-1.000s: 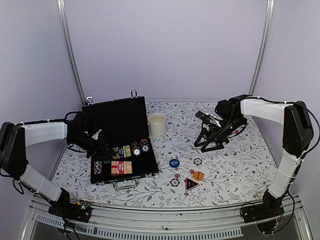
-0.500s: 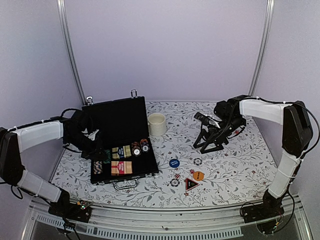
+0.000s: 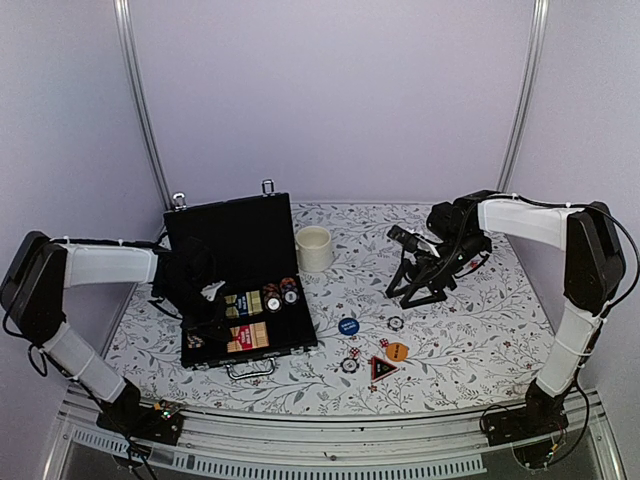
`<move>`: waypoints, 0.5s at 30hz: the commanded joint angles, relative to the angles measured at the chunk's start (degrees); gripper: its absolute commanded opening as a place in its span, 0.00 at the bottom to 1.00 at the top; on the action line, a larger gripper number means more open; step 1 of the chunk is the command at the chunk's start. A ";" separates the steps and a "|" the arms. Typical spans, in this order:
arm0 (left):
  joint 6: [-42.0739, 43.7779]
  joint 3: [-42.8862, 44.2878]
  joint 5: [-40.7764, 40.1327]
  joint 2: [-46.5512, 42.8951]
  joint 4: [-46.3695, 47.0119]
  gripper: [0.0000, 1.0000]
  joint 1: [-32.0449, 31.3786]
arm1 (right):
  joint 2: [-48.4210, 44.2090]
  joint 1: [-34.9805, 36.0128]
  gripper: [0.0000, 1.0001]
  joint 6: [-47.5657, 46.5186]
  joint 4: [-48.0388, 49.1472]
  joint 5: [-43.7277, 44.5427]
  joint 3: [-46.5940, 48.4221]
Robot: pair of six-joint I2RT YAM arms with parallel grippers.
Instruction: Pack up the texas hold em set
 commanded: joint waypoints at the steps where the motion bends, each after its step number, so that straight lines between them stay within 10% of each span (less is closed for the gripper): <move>1: 0.04 1.17 -0.02 2.28 3.51 0.08 -2.22 | 0.23 0.33 0.70 -0.53 -0.51 -0.49 -0.08; 12: 6.31 13.50 -4.03 -7.40 0.62 0.09 -8.02 | -0.92 0.34 0.70 0.24 -0.13 -0.26 0.78; 15: 10.19 19.23 -3.07 -11.71 2.37 0.28 -10.51 | -2.28 0.33 0.68 3.18 1.96 1.64 1.98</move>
